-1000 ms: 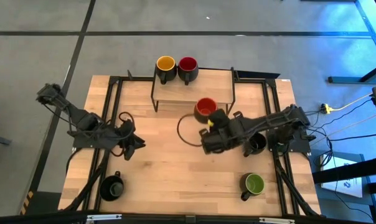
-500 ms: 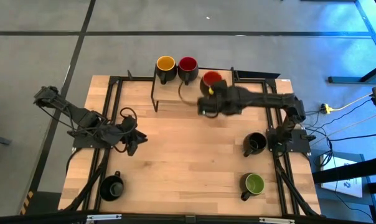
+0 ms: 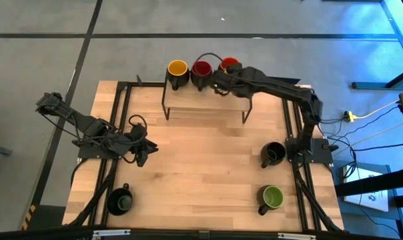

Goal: Place coffee mugs
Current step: Put the orange mug on the shelf

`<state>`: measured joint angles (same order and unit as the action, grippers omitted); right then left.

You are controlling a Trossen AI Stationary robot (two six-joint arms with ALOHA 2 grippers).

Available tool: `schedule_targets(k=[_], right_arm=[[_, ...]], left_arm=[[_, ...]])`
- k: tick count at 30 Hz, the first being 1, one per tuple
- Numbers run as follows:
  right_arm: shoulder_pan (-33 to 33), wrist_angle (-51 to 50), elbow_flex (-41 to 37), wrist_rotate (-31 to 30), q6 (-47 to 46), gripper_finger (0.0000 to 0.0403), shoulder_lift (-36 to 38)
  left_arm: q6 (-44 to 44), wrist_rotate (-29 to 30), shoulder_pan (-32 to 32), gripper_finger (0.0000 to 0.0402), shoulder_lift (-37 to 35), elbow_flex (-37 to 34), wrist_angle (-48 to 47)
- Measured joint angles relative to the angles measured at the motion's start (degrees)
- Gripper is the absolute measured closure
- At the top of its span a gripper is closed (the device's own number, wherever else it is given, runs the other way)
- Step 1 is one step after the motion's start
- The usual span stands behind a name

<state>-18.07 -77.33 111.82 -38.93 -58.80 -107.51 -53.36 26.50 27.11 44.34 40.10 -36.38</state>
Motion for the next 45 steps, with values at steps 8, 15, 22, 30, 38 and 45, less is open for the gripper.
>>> schedule_targets(k=[8, 15, 22, 30, 38, 45], right_arm=[[-1.1, 1.4, -0.1, 4.1, 1.2, 0.0356, -1.8], [-1.9, 3.2, -0.1, 3.5, 0.9, 0.0356, -1.8], [-1.9, 3.5, -0.1, 2.9, 0.7, 0.0356, -2.4], [-1.8, 4.3, -0.1, 0.3, 0.6, 0.0356, -3.4], [-1.8, 4.3, -0.1, 0.5, 0.8, 0.0353, -3.4], [-1.8, 4.7, -0.1, 1.0, 1.5, 0.0325, -3.4]], left_arm=[[0.0, 0.0, 0.0, 0.0301, 0.0, 0.0, 0.0], [0.0, 0.0, 0.0, 0.0301, 0.0, 0.0, 0.0], [0.0, 0.0, 0.0, 0.0301, 0.0, 0.0, 0.0], [0.0, 0.0, 0.0, 0.0301, 0.0, 0.0, 0.0], [0.0, 0.0, 0.0, 0.0301, 0.0, 0.0, 0.0], [-0.1, 0.0, 0.0, 0.0301, 0.0, 0.0, 0.0]])
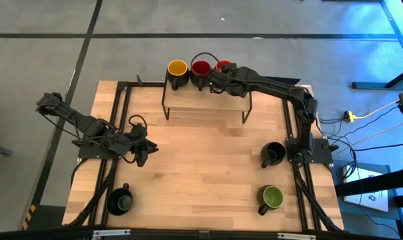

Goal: Place coffee mugs
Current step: Put the orange mug on the shelf, then put the top black mug on the shelf

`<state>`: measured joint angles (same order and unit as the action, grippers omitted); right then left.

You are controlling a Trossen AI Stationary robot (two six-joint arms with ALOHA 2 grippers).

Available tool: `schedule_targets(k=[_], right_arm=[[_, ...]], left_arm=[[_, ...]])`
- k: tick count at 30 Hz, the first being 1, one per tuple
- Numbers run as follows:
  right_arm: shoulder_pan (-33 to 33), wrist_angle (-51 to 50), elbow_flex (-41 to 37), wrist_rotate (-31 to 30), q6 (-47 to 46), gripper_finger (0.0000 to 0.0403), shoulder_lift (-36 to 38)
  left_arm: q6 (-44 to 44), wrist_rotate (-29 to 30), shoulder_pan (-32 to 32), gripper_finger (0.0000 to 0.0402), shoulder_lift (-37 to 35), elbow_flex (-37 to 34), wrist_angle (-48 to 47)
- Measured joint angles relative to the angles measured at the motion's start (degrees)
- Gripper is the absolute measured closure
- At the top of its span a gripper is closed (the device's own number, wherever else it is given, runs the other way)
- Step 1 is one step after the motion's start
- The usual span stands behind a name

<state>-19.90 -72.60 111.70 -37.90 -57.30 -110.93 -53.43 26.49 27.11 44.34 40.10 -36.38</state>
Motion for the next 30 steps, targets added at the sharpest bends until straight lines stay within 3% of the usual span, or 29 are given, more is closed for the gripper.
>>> schedule_targets(k=[8, 20, 30], right_arm=[[0.0, 2.6, 0.0, 1.5, 0.2, 0.0321, 0.0], [0.0, 3.7, 0.0, 4.3, 1.7, 0.0220, 0.2], [2.6, 4.0, 0.0, 4.5, 6.9, 0.0205, 6.2]], left_arm=[[0.0, 0.0, 0.0, 0.0301, 0.0, 0.0, 0.0], [0.0, 0.0, 0.0, 0.0301, 0.0, 0.0, 0.0], [0.0, 0.0, 0.0, 0.0301, 0.0, 0.0, 0.0]])
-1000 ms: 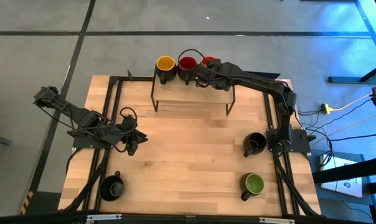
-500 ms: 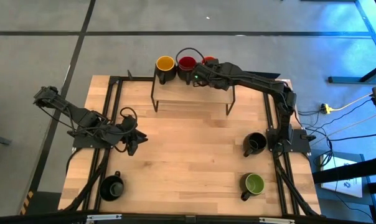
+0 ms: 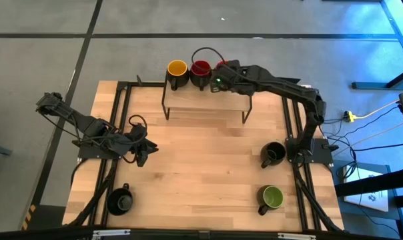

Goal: Place coffee mugs
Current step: Put the top black mug on the shelf

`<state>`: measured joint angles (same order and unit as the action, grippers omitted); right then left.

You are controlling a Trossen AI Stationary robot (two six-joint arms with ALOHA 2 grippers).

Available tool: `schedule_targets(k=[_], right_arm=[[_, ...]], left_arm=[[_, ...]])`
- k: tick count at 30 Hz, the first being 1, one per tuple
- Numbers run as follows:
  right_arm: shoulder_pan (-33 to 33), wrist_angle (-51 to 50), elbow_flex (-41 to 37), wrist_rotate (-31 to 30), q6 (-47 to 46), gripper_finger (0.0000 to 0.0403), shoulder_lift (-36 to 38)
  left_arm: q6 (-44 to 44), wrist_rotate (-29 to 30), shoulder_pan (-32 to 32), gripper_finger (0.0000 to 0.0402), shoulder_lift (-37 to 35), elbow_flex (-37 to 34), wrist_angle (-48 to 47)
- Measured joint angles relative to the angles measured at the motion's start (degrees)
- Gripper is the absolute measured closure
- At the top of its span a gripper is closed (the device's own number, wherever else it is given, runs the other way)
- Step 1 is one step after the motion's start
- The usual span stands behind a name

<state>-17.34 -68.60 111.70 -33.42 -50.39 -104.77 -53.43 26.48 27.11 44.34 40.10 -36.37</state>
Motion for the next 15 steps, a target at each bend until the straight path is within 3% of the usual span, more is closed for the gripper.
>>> schedule_targets(k=[7, 15], right_arm=[[10.0, -0.5, 0.0, 1.8, 8.4, 0.0205, 2.8], [23.4, -2.7, 0.0, 3.8, 11.8, 0.0205, 3.5]], left_arm=[[0.0, 0.0, 0.0, 0.0301, 0.0, 0.0, 0.0], [3.6, -0.2, 0.0, 0.0301, 0.0, 0.0, 0.1]])
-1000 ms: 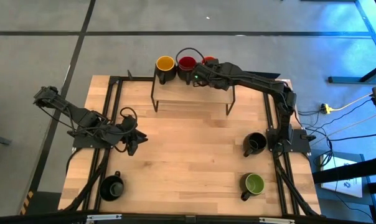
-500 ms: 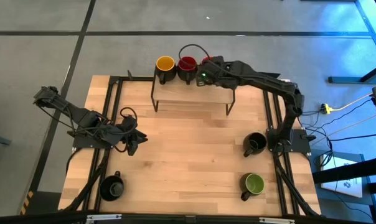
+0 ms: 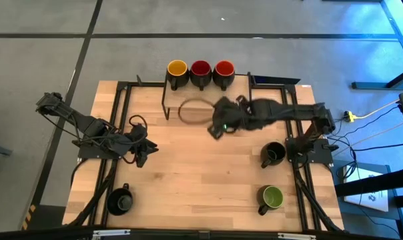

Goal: Place coffee mugs
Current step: Put the top black mug on the shelf

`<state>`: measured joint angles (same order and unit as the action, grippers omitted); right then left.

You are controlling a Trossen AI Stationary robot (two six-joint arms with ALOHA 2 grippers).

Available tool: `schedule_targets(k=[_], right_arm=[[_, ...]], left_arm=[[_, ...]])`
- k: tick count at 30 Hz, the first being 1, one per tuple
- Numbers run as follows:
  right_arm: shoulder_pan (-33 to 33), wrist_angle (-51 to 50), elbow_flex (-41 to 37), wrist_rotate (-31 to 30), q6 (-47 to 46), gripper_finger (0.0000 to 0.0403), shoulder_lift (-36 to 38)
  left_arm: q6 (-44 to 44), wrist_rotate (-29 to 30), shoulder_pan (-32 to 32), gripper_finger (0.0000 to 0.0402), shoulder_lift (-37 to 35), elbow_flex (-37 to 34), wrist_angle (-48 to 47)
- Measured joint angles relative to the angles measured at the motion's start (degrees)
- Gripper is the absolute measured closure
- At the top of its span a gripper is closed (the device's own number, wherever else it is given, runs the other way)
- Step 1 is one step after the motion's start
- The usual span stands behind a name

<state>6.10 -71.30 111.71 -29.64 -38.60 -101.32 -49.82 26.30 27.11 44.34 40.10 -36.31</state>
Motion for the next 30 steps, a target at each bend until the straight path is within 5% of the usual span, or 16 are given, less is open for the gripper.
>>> schedule_targets(k=[11, 22, 30], right_arm=[[15.5, -6.3, 0.0, -2.1, -6.8, 0.0205, 0.0], [30.5, -19.0, -0.1, -9.8, -24.2, 0.0205, 0.0], [38.9, -18.3, -11.6, -11.8, -38.2, 0.0205, 3.5]], left_arm=[[6.9, -6.4, 0.1, 0.0301, 4.1, 0.0, 9.3], [0.3, -14.1, -1.9, 0.0266, 12.3, 0.0, 10.8], [-1.5, -15.3, -3.1, 0.0246, 13.1, -0.1, 12.2]])
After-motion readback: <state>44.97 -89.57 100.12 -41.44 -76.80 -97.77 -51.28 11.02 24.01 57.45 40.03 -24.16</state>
